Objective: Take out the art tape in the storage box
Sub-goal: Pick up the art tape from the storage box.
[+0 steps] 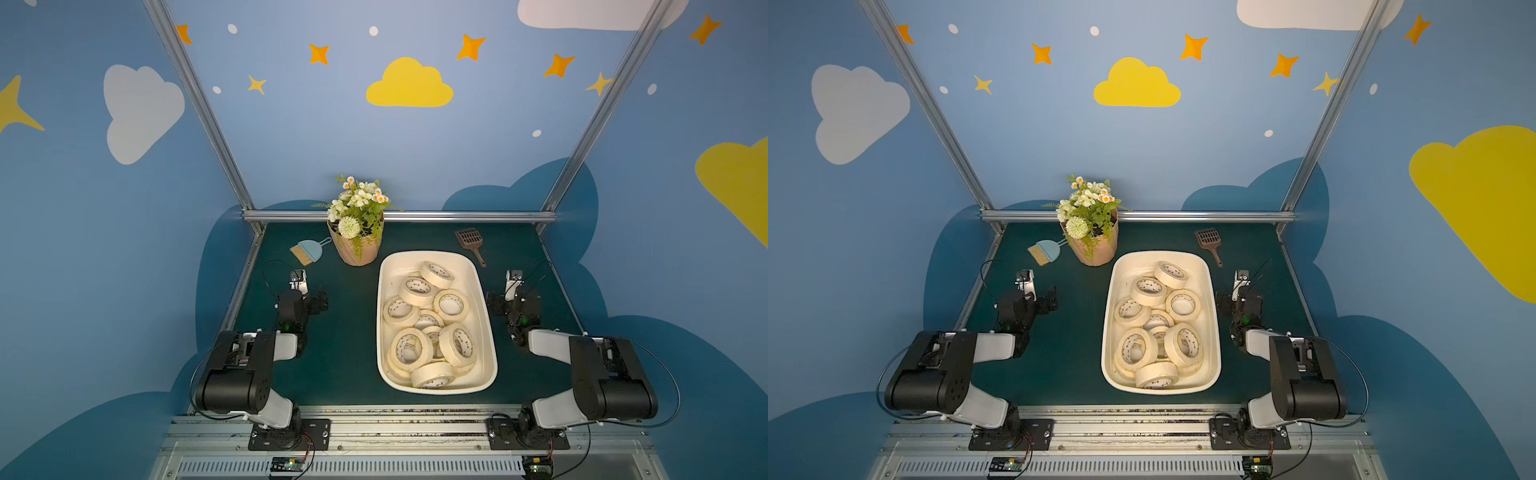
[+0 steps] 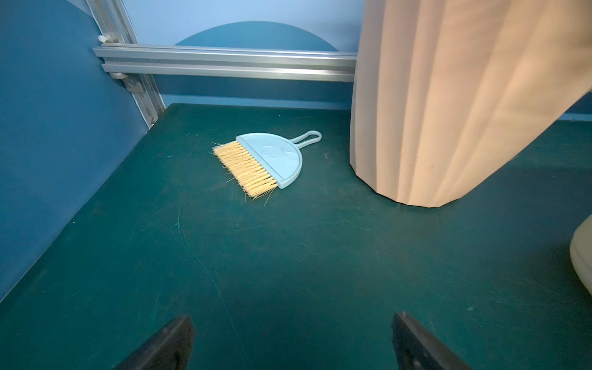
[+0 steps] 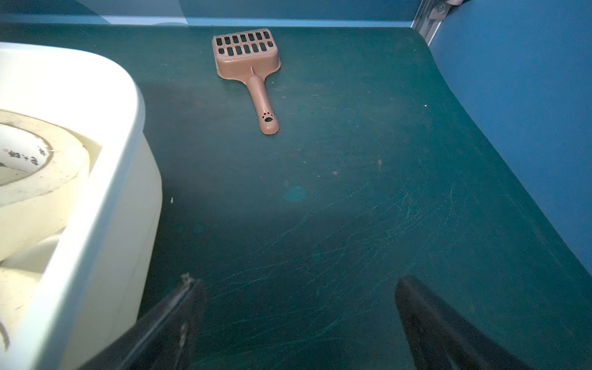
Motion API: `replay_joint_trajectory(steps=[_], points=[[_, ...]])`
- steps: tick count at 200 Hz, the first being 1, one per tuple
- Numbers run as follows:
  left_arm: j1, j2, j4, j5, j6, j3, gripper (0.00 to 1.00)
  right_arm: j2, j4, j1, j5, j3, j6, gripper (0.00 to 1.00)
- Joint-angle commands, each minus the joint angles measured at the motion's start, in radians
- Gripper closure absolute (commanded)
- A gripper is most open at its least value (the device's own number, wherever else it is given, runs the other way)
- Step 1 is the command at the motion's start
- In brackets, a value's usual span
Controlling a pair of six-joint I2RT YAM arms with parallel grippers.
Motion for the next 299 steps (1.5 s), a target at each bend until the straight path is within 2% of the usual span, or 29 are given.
replay_joint_trajectory(steps=[1,197,210,222,232,238,244,252,278,299], points=[[0.003,0.009,-0.018,0.000,0.009,0.000,0.00,-0.008,-0.010,0.000,-0.005,0.010,-0.001,0.01],[0.016,0.003,-0.017,0.023,0.007,-0.003,0.01,-0.009,-0.019,-0.013,-0.030,0.015,0.004,0.01],[0.012,-0.015,-0.003,-0.014,0.003,-0.001,0.01,-0.025,-0.016,-0.004,0.033,0.016,0.022,0.01],[0.012,-0.092,-0.158,-0.048,-0.013,0.044,0.01,-0.062,-0.049,-0.005,0.090,0.038,0.058,0.01],[0.009,-0.158,-0.307,-0.072,-0.019,0.091,0.02,-0.094,-0.158,-0.010,0.092,0.084,0.071,0.01],[0.002,-0.189,-0.345,-0.091,-0.018,0.109,0.02,-0.109,-0.264,-0.008,0.086,0.133,0.091,0.01],[-0.005,-0.223,-0.363,-0.103,-0.013,0.119,0.02,-0.119,-0.390,-0.007,0.049,0.190,0.038,0.01],[-0.016,-0.268,-0.405,-0.114,-0.002,0.140,0.02,-0.122,-0.516,0.005,0.045,0.267,0.037,0.02],[-0.102,-0.391,-0.656,-0.185,0.022,0.280,0.03,-0.155,-0.722,0.086,0.122,0.380,0.014,0.01],[-0.193,-0.432,-0.873,-0.200,0.005,0.417,0.04,-0.175,-0.931,0.139,0.072,0.502,0.063,0.01]])
